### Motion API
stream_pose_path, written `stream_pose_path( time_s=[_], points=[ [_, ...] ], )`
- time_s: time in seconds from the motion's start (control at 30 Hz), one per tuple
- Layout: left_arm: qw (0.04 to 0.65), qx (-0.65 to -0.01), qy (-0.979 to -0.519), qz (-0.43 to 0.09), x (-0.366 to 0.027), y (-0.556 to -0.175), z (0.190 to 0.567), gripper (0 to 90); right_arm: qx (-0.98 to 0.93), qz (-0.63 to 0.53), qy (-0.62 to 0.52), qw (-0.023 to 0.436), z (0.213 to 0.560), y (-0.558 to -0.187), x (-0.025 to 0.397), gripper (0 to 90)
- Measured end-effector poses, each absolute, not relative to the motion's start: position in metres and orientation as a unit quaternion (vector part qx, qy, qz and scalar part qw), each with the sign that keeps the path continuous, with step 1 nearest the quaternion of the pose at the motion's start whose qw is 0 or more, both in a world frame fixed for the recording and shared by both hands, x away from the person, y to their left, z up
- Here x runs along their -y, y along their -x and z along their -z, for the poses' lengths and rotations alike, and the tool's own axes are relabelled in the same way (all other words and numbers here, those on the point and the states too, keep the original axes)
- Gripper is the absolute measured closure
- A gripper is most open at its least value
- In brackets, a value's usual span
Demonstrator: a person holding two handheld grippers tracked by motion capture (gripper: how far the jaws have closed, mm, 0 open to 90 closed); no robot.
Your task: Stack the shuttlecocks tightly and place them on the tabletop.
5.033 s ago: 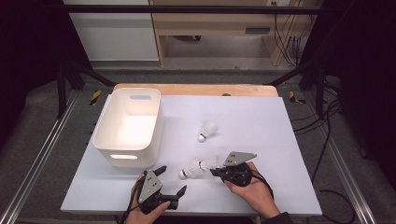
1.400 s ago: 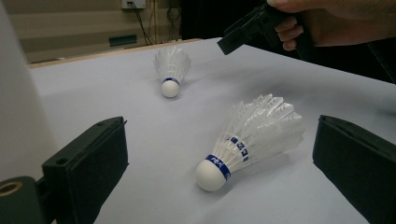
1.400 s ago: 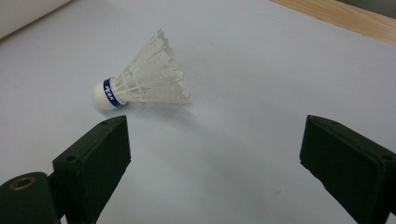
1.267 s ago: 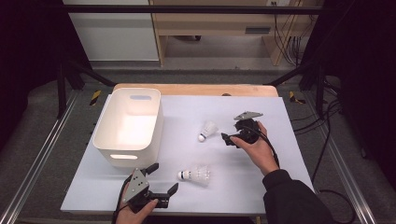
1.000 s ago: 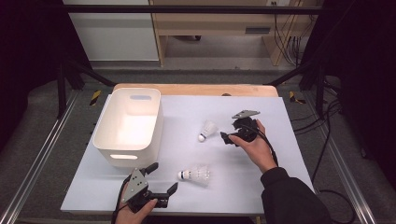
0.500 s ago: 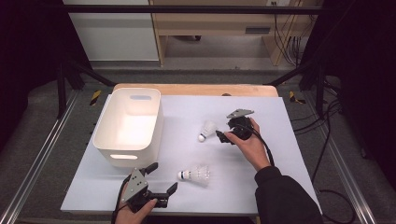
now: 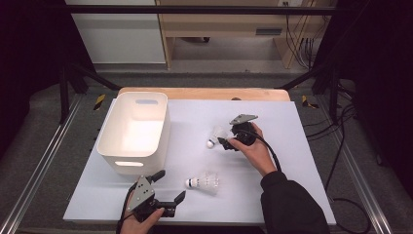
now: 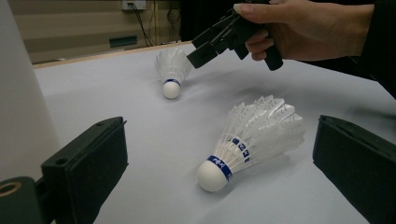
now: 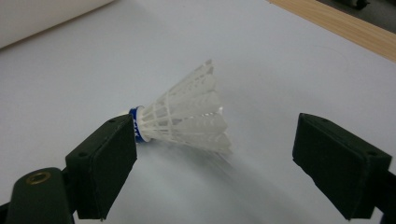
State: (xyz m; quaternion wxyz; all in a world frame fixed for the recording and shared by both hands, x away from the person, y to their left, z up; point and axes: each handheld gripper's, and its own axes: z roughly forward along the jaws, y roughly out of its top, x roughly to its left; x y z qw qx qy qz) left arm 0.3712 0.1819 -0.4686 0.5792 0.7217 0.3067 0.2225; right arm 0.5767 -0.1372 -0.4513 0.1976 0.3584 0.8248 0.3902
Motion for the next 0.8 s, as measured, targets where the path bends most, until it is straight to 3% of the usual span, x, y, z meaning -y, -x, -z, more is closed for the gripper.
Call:
stream_pose_path(
  time_s=[0.43, 0.8],
  points=[
    [0.579, -0.307, -0.723, -0.221, -0.182, -0.371, 0.469, 3.0, -0.828, -0.397, -0.351, 0.182, 0.462, -0.579, 0.126, 16.4],
    [0.579, -0.306, -0.723, -0.22, -0.181, -0.371, 0.469, 3.0, -0.845, -0.386, -0.32, 0.184, 0.462, -0.573, 0.118, 27.0]
  ],
)
